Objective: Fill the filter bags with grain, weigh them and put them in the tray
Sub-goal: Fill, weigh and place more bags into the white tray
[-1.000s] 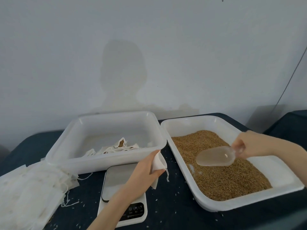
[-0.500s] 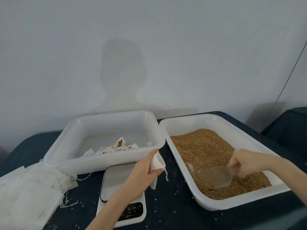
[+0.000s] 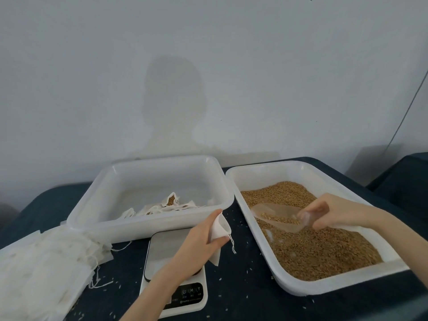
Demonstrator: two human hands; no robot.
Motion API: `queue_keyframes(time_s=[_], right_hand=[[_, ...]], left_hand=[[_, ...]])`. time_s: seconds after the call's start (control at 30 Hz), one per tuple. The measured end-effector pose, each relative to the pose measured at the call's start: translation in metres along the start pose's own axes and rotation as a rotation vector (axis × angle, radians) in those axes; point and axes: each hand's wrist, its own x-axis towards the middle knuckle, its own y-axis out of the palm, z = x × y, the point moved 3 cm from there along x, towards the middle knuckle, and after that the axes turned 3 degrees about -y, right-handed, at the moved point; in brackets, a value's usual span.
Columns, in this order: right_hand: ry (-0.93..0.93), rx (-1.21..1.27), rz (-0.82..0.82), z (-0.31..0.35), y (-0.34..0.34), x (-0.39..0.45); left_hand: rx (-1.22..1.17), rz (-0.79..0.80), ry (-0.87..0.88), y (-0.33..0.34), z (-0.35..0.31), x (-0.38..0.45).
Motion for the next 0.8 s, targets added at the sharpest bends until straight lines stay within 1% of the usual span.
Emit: queue_keyframes(time_s=[0.2, 0.33, 0.43, 0.53, 0.8], right_hand=[[-0.147, 0.044, 0.01, 0.06, 0.013, 0.012], [-0.169, -0.025, 0.025, 0.092, 0.028, 0.022], [-0.163, -0.033, 0.028, 0.104, 0.036, 0.03], [-0.157, -0.097, 0.041, 0.111, 0.042, 0.034], [-0.179, -0.2, 0.008, 0.126, 0.045, 0.036]], left_hand=[[-0.023, -0.001, 0.0, -0.003, -0.002, 0.001], [-0.033, -0.02, -0.001, -0.01, -0.003, -0.003], [-0.062, -0.047, 0.006, -0.019, -0.005, -0.008], [-0.078, -0.034, 0.006, -0.028, -0.002, -0.013], [-0.019, -0.062, 0.0, -0.041, 0.008, -0.018]])
